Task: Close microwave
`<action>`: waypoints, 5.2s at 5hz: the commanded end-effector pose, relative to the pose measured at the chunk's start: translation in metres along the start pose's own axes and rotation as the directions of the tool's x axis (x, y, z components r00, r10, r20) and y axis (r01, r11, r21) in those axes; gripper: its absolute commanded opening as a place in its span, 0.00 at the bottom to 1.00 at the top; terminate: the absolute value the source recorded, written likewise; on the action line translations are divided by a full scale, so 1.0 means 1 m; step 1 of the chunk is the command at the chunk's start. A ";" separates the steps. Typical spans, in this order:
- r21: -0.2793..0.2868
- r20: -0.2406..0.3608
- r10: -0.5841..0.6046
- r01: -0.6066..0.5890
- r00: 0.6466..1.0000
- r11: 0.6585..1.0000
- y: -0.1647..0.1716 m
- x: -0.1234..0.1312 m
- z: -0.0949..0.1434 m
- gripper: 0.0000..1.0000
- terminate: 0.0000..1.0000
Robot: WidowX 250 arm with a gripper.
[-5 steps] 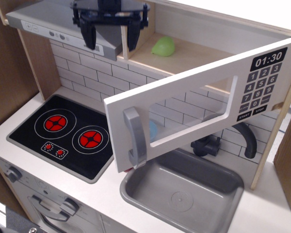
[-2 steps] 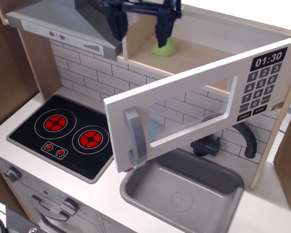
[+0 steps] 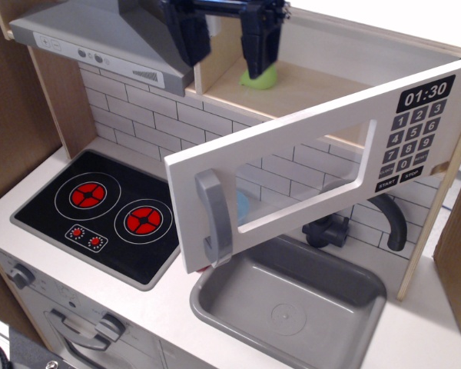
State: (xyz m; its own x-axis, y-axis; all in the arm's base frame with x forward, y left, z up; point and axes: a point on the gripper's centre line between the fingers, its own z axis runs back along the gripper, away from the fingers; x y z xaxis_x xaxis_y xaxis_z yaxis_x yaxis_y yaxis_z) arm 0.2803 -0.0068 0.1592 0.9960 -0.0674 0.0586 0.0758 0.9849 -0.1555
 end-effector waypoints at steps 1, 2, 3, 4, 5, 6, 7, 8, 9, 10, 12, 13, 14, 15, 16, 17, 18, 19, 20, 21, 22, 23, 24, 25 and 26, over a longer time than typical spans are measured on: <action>-0.034 -0.013 -0.118 0.118 0.993 0.992 -0.013 -0.012 -0.001 1.00 0.00; 0.008 -0.001 -0.151 0.151 0.989 0.988 -0.015 -0.017 -0.016 1.00 0.00; 0.070 0.034 -0.137 0.134 0.990 0.989 -0.009 -0.011 -0.023 1.00 0.00; 0.103 0.054 -0.098 0.092 0.994 0.990 -0.001 0.000 -0.026 1.00 0.00; 0.147 0.099 -0.045 0.030 0.994 0.989 0.010 0.017 -0.021 1.00 0.00; 0.162 0.111 0.005 -0.023 0.994 0.986 0.020 0.033 -0.011 1.00 0.00; 0.175 0.103 0.036 -0.054 0.994 0.983 0.013 0.039 0.005 1.00 0.00; 0.162 0.119 0.039 -0.058 0.992 0.985 -0.010 0.021 0.011 1.00 0.00; 0.128 0.186 0.070 -0.095 0.980 0.987 -0.026 -0.001 0.003 1.00 0.00; 0.120 0.198 0.057 -0.082 0.979 0.989 -0.039 -0.017 -0.011 1.00 0.00; 0.060 0.139 0.277 -0.288 0.951 0.956 -0.028 -0.013 -0.074 1.00 0.00; 0.042 0.135 0.336 -0.344 0.932 0.938 -0.018 -0.010 -0.096 1.00 0.00; 0.068 0.167 0.366 -0.381 0.915 0.922 -0.004 0.002 -0.109 1.00 0.00; 0.068 0.207 0.382 -0.403 0.901 0.913 0.016 0.023 -0.108 1.00 0.00; 0.088 0.274 0.337 -0.373 0.901 0.924 0.029 0.043 -0.104 1.00 0.00; 0.102 0.329 0.293 -0.343 0.898 0.934 0.040 0.068 -0.105 1.00 0.00; 0.106 0.385 0.274 -0.337 0.881 0.935 0.046 0.083 -0.104 1.00 0.00; 0.100 0.421 0.269 -0.339 0.866 0.936 0.050 0.093 -0.100 1.00 0.00; 0.090 0.433 0.276 -0.345 0.858 0.934 0.053 0.100 -0.096 1.00 0.00; 0.080 0.437 0.286 -0.354 0.853 0.932 0.055 0.105 -0.094 1.00 0.00; 0.072 0.441 0.296 -0.362 0.847 0.929 0.056 0.109 -0.091 1.00 0.00; 0.067 0.410 0.290 -0.346 0.865 0.936 0.052 0.094 -0.090 1.00 0.00; 0.051 0.358 0.259 -0.296 0.897 0.954 0.040 0.058 -0.080 1.00 0.00; 0.059 0.278 0.260 -0.286 0.925 0.956 0.033 0.032 -0.071 1.00 0.00; 0.059 0.278 0.260 -0.286 0.925 0.956 0.033 0.032 -0.071 1.00 0.00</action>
State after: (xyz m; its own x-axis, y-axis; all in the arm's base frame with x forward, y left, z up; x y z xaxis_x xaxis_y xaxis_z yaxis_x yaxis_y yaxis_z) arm 0.3174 0.0061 0.0623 0.9425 0.2334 0.2393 -0.2161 0.9716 -0.0965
